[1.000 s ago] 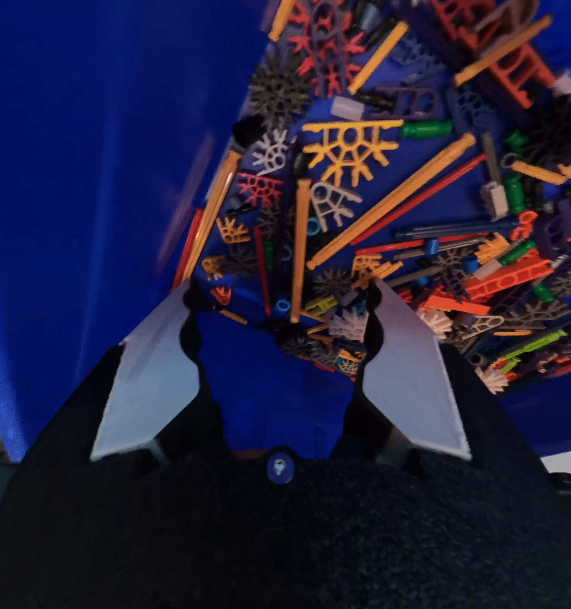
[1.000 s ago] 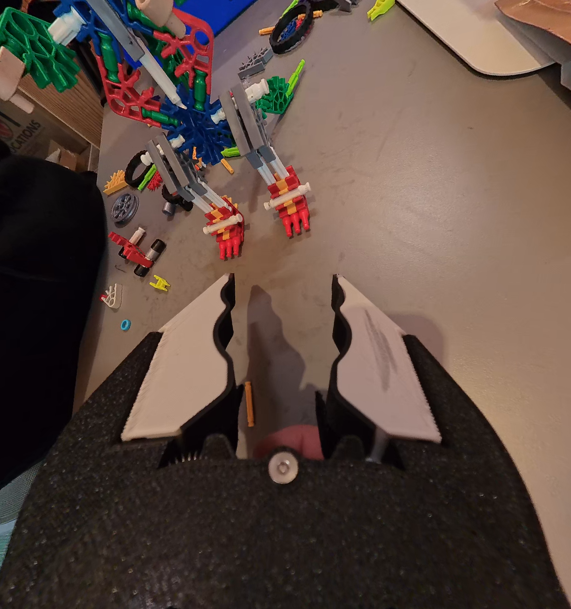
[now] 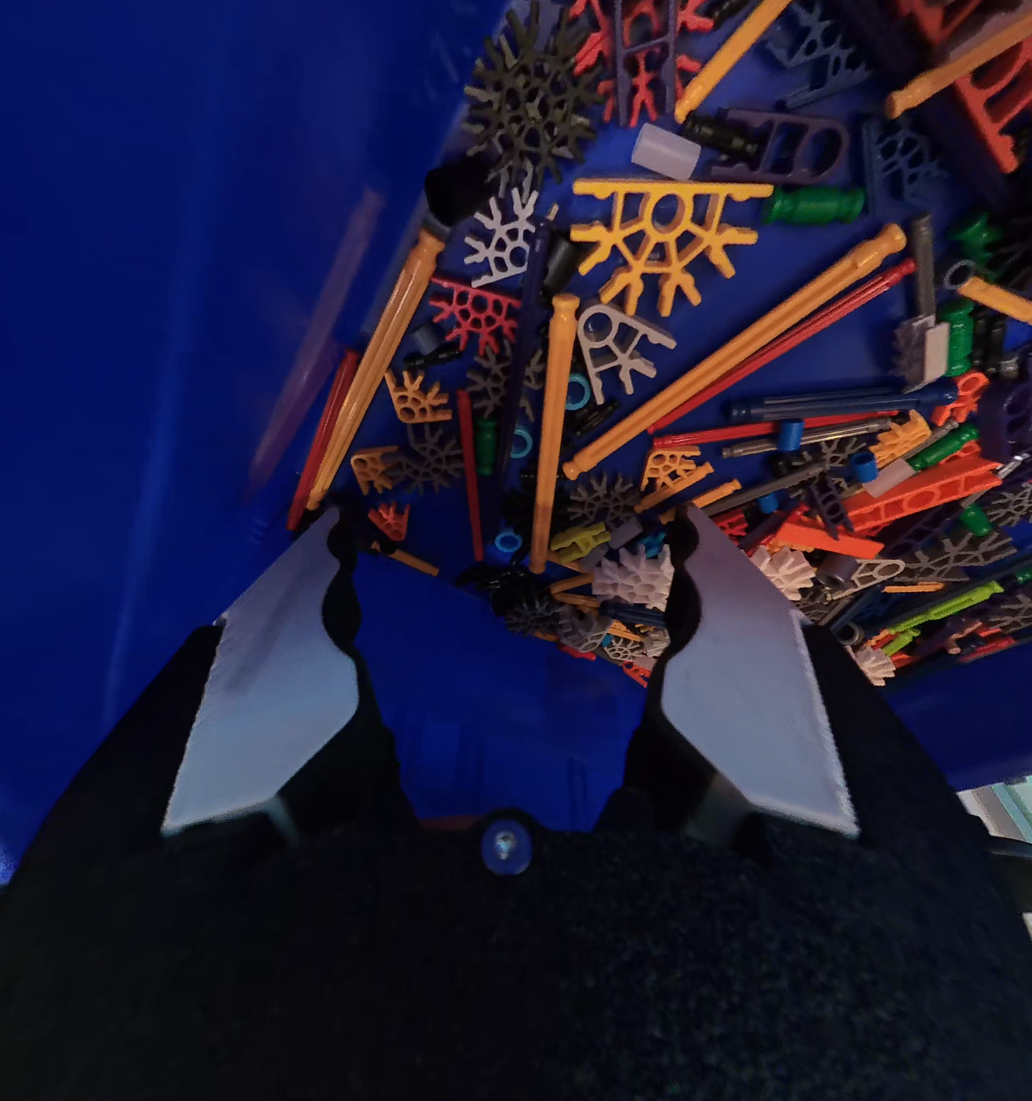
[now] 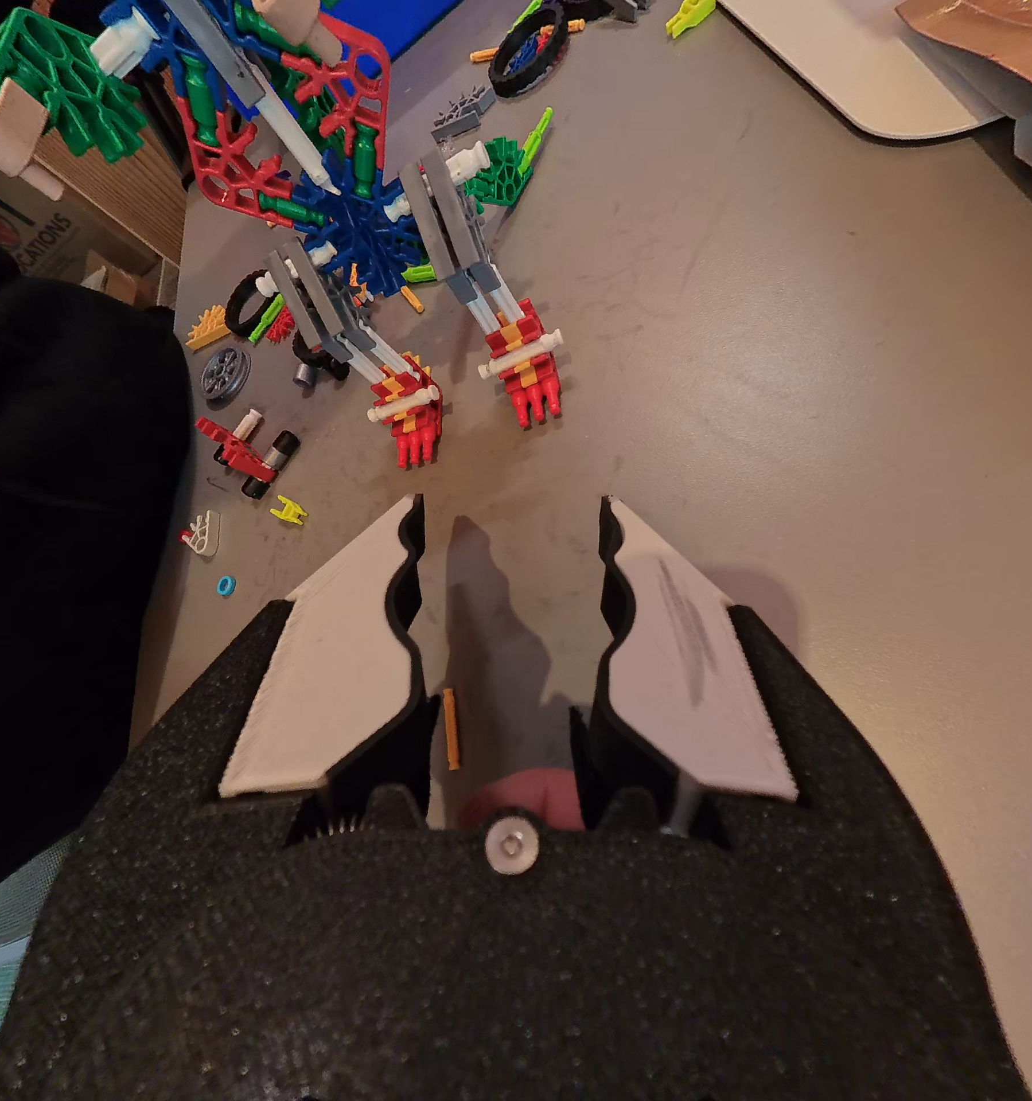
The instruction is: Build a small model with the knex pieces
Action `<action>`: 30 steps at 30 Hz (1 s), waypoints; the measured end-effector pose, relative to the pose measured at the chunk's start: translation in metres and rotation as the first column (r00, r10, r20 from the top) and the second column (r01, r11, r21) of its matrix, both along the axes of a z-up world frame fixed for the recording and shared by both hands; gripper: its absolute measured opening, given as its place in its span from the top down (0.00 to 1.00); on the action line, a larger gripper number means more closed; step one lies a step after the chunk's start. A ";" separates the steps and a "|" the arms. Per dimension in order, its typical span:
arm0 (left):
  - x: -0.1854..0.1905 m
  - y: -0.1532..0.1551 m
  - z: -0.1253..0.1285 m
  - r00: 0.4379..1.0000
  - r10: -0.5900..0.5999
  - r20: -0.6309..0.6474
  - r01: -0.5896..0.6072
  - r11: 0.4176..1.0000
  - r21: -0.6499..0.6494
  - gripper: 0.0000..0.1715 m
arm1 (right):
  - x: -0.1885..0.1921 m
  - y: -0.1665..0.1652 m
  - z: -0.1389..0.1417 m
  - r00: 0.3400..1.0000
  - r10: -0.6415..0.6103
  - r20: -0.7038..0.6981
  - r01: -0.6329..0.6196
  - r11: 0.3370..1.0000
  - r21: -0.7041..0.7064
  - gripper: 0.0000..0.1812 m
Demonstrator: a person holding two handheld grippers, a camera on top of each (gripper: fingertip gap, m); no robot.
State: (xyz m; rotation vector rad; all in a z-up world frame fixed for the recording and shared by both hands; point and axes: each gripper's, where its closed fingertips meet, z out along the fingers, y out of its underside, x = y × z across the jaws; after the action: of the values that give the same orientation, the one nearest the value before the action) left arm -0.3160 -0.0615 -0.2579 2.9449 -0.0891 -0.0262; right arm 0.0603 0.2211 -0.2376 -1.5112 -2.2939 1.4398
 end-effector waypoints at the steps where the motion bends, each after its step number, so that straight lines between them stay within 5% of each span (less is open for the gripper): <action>1: 0.001 -0.001 0.000 1.000 -0.003 0.001 0.003 1.000 0.004 0.40 | 0.000 0.000 0.000 1.000 0.001 0.000 -0.001 1.000 0.000 0.68; 4: 0.005 -0.001 0.000 1.000 -0.031 0.007 0.031 0.999 0.013 0.40 | 0.000 0.000 0.000 1.000 0.000 0.001 0.000 1.000 -0.001 0.68; 7: 0.011 0.005 0.007 0.998 -0.044 0.033 0.041 0.997 0.070 0.51 | 0.000 0.000 0.000 1.000 0.000 0.001 0.000 1.000 -0.001 0.68; 9: 0.001 0.006 0.012 0.999 -0.027 -0.025 0.029 0.996 0.089 0.41 | 0.000 0.000 0.000 1.000 0.000 0.002 0.000 1.000 -0.002 0.68; 17: -0.003 0.001 0.008 0.998 -0.029 -0.053 0.031 0.999 0.026 0.28 | 0.000 0.000 0.000 1.000 0.000 0.000 0.000 1.000 0.000 0.68; 30: 0.000 -0.010 -0.004 1.000 -0.020 -0.018 0.018 0.997 -0.069 0.20 | 0.000 0.000 0.000 1.000 0.000 0.000 0.000 1.000 0.000 0.68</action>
State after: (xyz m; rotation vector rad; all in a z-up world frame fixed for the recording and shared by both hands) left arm -0.3159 -0.0716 -0.2622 2.8749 -0.1132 -0.0523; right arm 0.0603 0.2210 -0.2375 -1.5106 -2.2942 1.4400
